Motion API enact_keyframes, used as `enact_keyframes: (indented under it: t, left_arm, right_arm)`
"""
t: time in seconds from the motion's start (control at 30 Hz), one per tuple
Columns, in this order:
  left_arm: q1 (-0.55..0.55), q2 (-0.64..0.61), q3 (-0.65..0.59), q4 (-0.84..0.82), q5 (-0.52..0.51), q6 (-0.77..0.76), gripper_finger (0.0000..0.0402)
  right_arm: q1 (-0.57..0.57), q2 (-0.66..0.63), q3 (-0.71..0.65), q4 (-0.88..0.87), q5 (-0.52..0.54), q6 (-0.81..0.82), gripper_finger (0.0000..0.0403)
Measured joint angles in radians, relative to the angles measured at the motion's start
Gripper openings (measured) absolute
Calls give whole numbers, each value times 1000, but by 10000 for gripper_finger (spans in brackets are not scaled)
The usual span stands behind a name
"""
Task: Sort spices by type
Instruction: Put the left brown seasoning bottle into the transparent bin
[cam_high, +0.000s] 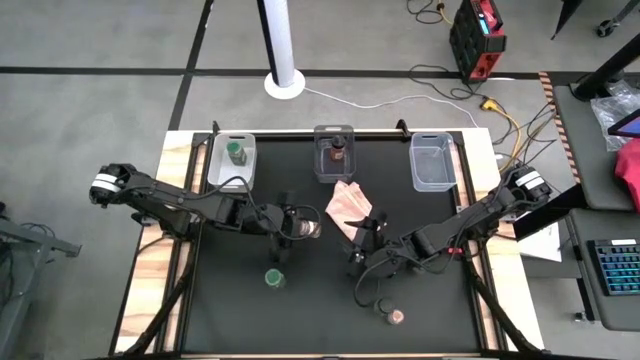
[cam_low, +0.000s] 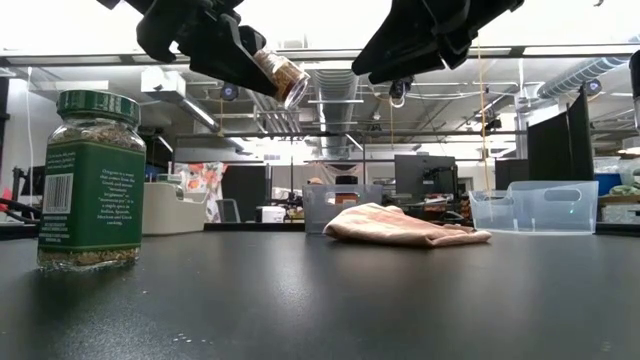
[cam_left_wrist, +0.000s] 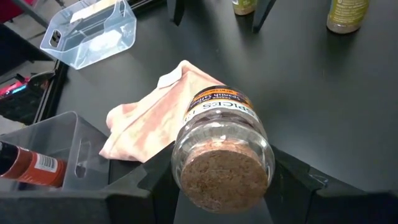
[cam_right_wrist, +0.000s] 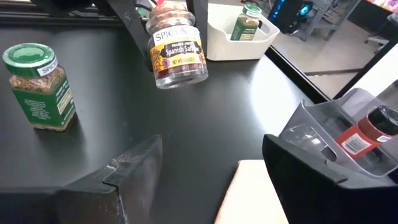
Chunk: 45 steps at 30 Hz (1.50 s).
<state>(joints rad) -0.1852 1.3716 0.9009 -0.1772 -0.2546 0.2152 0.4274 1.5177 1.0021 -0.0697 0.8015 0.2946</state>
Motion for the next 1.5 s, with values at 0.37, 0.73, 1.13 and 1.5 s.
enact_keyframes:
  t: [0.37, 0.73, 1.13, 1.5]
  left_arm:
    - [0, 0, -8, -4, 0, -52, 171]
    - [0, 0, -47, 27, 0, -117, 171]
    - [-2, 0, -52, 83, 4, -156, 171]
    - [-2, 0, -53, 135, 11, -176, 171]
  right_arm:
    - [0, 81, -1, 8, -19, 38, 296]
    - [-5, 133, 2, 127, -19, -22, 308]
    - [-27, 149, 6, 279, -17, -178, 307]
    - [-59, 149, 7, 378, -39, -415, 325]
